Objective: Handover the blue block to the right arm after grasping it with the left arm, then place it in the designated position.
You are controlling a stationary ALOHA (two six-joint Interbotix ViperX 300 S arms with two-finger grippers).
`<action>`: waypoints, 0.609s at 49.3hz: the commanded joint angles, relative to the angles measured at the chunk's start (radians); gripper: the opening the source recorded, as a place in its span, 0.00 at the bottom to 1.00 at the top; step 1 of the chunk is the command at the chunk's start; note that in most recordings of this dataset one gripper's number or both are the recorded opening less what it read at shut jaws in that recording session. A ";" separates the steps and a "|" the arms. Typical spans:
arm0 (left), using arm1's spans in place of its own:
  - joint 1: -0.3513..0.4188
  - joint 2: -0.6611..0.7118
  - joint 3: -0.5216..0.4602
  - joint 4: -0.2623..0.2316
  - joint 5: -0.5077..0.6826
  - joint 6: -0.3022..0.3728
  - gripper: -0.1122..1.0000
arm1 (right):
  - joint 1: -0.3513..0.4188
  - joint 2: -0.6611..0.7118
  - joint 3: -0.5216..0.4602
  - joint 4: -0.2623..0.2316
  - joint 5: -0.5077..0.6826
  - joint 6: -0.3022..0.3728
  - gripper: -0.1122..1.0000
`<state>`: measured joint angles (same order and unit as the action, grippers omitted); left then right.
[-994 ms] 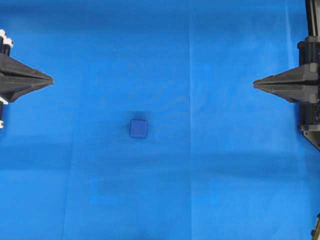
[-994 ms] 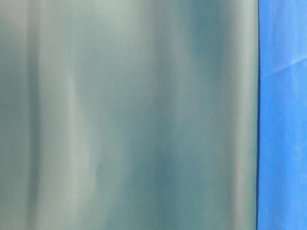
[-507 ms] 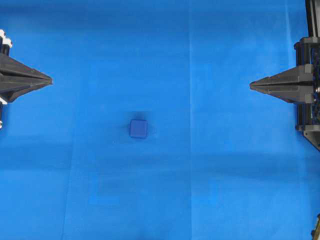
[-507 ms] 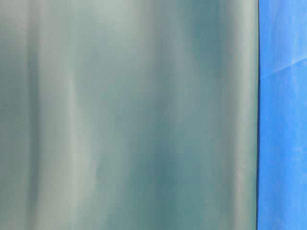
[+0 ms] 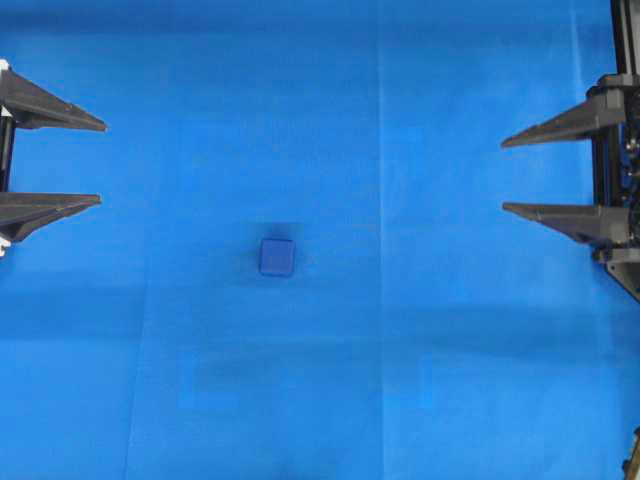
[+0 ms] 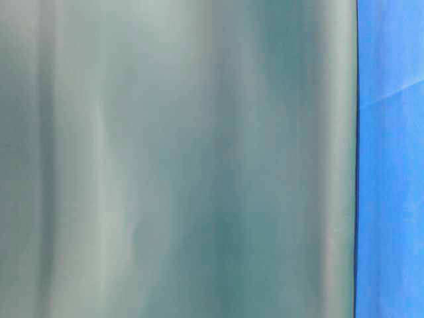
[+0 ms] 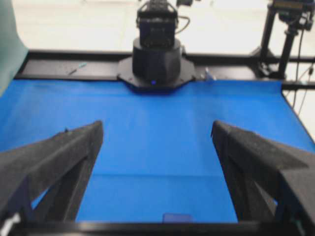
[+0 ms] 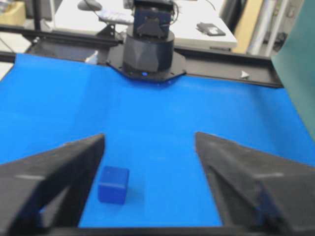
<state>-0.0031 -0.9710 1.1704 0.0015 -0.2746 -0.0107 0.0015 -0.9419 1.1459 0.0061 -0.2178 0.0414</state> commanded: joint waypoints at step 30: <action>0.000 0.278 -0.133 0.000 -0.097 -0.008 0.94 | -0.008 0.006 -0.029 0.003 -0.008 0.003 0.97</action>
<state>-0.0015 -0.7501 1.0937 0.0015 -0.3451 -0.0169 -0.0046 -0.9419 1.1459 0.0061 -0.2163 0.0414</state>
